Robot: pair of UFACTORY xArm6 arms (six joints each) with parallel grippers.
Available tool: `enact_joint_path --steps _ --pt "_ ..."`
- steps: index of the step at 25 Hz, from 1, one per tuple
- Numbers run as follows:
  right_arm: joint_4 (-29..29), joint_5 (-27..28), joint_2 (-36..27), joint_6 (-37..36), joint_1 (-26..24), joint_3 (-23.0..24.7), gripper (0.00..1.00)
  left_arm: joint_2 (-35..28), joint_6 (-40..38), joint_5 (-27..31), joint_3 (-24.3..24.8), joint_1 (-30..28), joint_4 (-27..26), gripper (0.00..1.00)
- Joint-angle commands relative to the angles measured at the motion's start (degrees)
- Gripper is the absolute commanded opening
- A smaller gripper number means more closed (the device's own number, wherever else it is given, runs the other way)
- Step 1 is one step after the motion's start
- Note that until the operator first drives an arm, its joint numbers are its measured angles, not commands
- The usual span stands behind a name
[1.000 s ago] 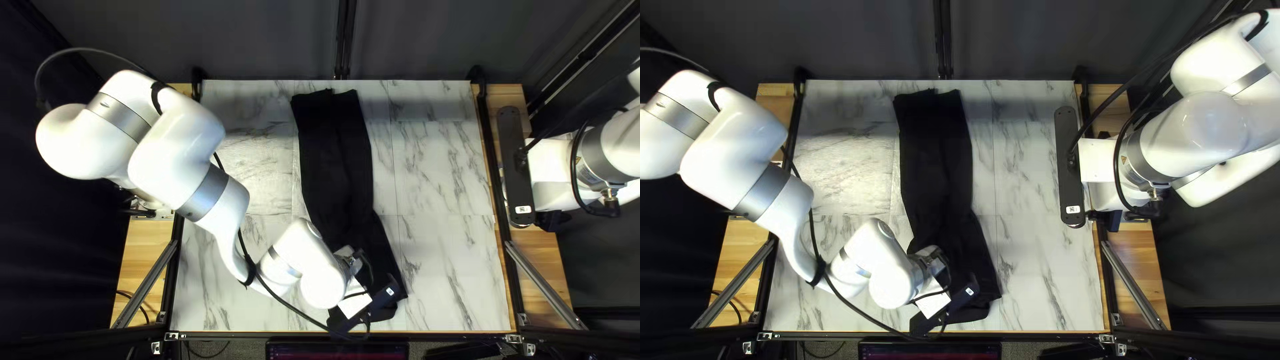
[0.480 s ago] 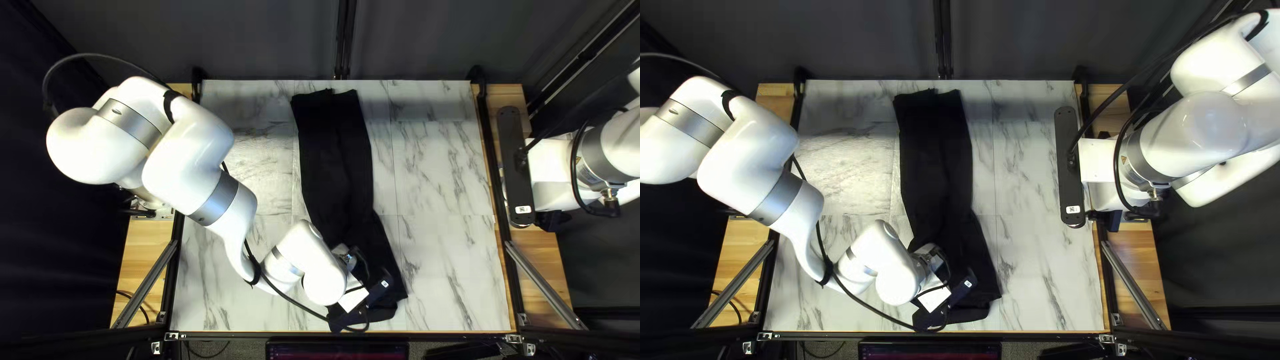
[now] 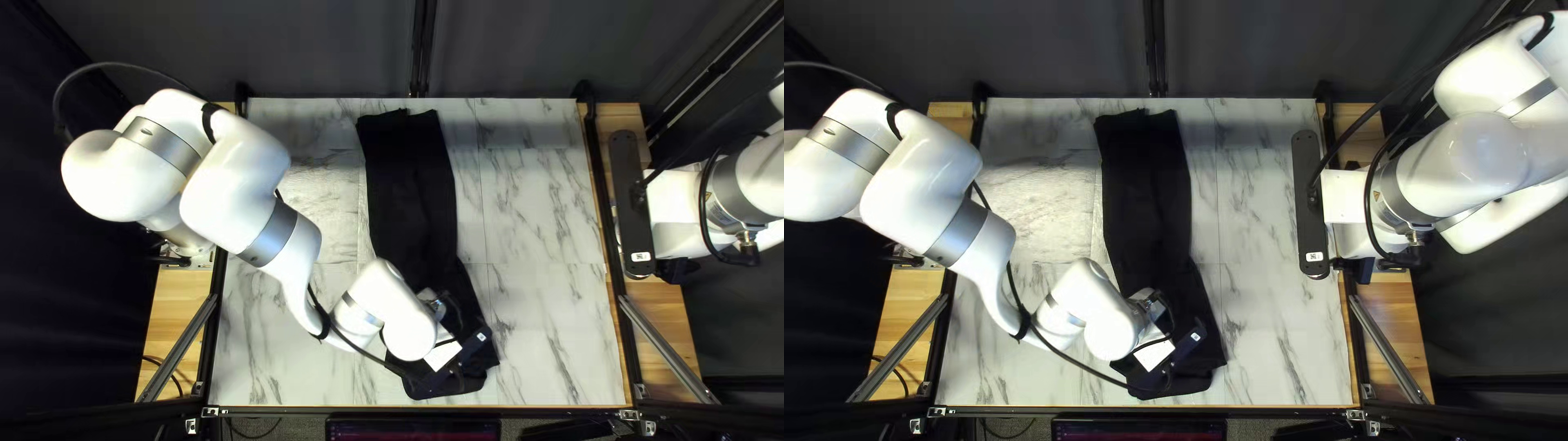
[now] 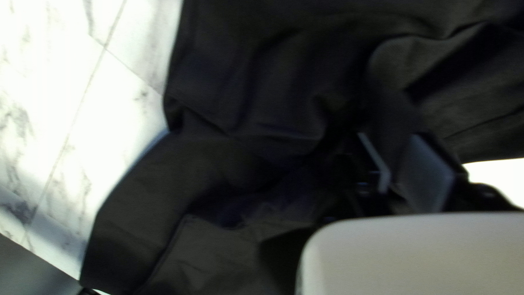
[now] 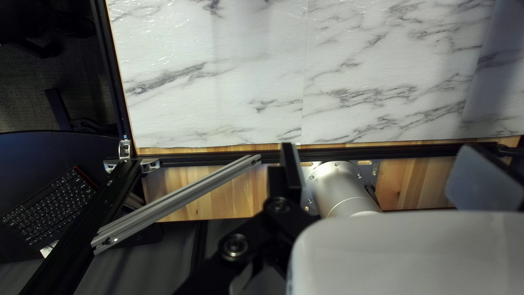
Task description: Fold t-shirt
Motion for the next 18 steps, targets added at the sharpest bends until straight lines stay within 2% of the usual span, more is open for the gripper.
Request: enact_joint_path --steps 1,5,9,10,12,15,18 --pt "0.0 0.0 0.0 0.0 0.0 0.0 1.0 0.53 6.84 -0.99 -1.65 1.89 -1.5 0.03" --pt "0.0 0.0 0.0 0.0 0.0 0.0 1.0 -1.24 13.91 -5.43 1.76 4.53 -3.1 0.04" --pt "0.0 0.0 0.0 0.0 0.0 0.0 1.0 -3.21 23.35 -12.93 6.78 6.84 -6.29 0.07" --pt "0.0 0.0 0.0 0.0 0.0 0.0 1.0 -3.18 25.75 -14.55 7.47 6.96 -7.49 0.58" --pt "0.0 0.0 0.0 0.0 0.0 0.0 1.0 -2.85 30.01 -16.39 8.03 6.97 -9.54 1.0" --pt "0.0 0.0 0.0 0.0 0.0 0.0 1.0 -4.29 32.15 -17.67 9.99 6.57 -10.26 1.0" --pt "0.0 0.0 0.0 0.0 0.0 0.0 1.0 -7.32 29.76 -16.31 11.49 4.93 -8.36 1.0"
